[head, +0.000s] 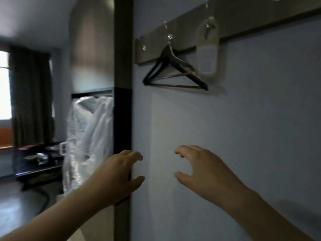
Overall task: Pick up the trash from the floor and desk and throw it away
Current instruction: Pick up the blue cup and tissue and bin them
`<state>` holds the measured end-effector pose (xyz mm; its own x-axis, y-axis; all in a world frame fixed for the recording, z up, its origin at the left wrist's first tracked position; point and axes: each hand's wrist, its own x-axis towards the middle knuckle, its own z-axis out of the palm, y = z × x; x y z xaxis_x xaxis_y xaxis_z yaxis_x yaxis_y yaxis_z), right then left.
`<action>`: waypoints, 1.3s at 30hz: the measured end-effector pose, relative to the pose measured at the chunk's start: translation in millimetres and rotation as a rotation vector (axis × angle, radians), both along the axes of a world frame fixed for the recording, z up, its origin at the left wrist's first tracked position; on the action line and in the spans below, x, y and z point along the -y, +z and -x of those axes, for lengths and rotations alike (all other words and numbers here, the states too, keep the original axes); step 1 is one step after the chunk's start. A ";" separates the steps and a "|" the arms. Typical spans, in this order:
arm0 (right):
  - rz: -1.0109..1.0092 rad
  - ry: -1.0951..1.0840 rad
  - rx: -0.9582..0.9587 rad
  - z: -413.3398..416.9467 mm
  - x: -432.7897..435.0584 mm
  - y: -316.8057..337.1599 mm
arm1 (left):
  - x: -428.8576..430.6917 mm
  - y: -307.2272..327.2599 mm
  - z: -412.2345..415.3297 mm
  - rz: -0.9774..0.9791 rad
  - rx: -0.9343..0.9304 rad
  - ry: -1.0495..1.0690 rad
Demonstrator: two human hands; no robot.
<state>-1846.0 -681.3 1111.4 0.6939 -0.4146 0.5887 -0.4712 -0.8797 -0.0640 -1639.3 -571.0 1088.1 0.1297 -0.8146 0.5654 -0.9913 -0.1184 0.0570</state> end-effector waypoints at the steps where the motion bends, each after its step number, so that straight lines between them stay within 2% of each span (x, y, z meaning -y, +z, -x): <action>1: 0.007 0.056 0.011 -26.8 -11.2 3.1 | -21.4 2.6 -19.7 -0.003 0.003 0.054; 11: -0.003 0.458 0.083 -277.7 -162.0 13.3 | -241.9 14.2 -192.0 0.002 0.007 0.474; 20: -0.039 0.716 -0.041 -434.6 -283.8 -3.7 | -392.3 -10.8 -283.2 0.006 -0.051 0.735; 30: -0.048 0.918 -0.102 -574.8 -351.8 -31.2 | -463.9 -41.7 -378.5 -0.024 -0.096 0.946; 39: -0.110 1.003 -0.085 -738.6 -351.5 -45.7 | -461.7 -43.1 -534.6 -0.114 -0.096 1.051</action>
